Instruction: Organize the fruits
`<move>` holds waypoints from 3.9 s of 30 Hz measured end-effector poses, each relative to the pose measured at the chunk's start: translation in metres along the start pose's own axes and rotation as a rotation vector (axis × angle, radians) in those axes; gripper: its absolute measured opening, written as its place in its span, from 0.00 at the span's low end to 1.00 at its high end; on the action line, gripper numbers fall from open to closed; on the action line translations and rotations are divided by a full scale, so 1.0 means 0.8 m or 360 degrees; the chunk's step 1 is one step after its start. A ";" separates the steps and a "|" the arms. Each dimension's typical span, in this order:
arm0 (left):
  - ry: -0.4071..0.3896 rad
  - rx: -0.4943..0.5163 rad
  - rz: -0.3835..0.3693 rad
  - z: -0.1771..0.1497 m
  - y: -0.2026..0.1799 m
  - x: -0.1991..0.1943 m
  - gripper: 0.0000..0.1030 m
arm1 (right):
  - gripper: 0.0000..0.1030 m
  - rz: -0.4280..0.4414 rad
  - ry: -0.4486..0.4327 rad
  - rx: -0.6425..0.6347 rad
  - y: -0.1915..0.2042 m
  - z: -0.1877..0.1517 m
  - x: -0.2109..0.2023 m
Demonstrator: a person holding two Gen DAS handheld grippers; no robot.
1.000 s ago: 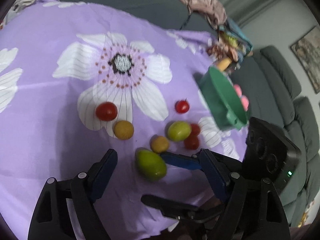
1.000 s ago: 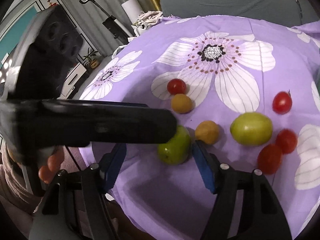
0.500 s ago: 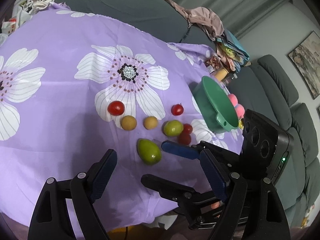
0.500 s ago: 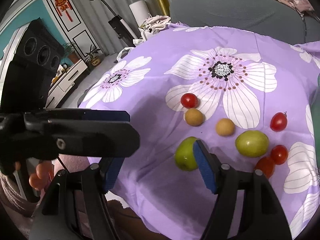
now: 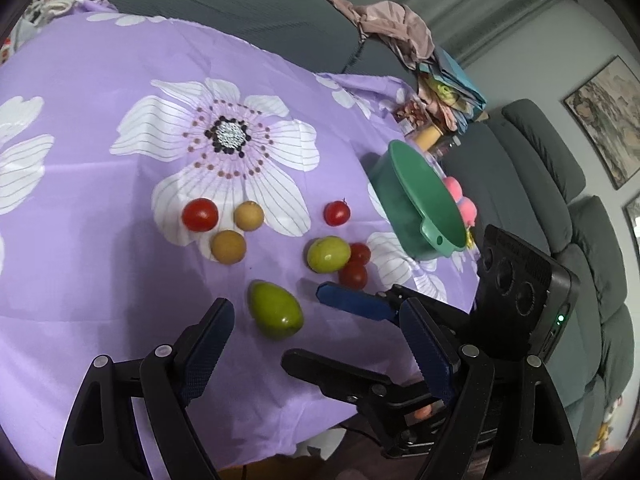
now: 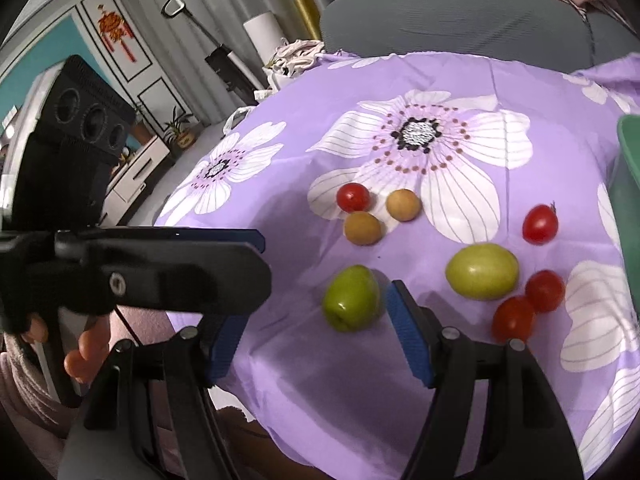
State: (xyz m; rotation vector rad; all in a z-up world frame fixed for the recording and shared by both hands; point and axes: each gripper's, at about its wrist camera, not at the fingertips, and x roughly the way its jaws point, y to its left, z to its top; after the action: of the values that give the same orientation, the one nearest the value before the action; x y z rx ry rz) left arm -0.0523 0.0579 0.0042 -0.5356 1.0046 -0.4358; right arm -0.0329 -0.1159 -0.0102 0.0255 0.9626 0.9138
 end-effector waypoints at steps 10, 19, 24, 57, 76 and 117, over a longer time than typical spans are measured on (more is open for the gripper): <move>0.0076 0.0011 0.0046 0.012 0.006 0.022 0.82 | 0.68 0.0004 -0.0031 0.0027 -0.008 -0.009 -0.007; 0.0142 0.0044 0.0109 0.011 0.012 0.039 0.82 | 0.68 0.0026 -0.0012 -0.0012 -0.003 -0.010 0.000; 0.0173 0.0086 0.0130 0.009 0.007 0.049 0.82 | 0.67 -0.0003 0.0014 0.0022 -0.008 -0.013 0.008; 0.0265 0.0142 0.0116 0.004 0.006 0.082 0.50 | 0.35 -0.0119 0.0043 -0.0001 -0.016 -0.013 0.018; 0.0176 0.0175 0.0115 0.006 -0.012 0.067 0.40 | 0.34 -0.0148 -0.0065 -0.0035 -0.013 -0.016 -0.005; -0.0069 0.0256 0.0140 0.027 -0.057 0.009 0.40 | 0.35 -0.0180 -0.0209 -0.0220 0.026 0.024 -0.061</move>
State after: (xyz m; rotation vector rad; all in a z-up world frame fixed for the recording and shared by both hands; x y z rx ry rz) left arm -0.0344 0.0225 0.0366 -0.3537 0.9388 -0.4210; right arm -0.0446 -0.1290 0.0437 -0.0845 0.7699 0.8614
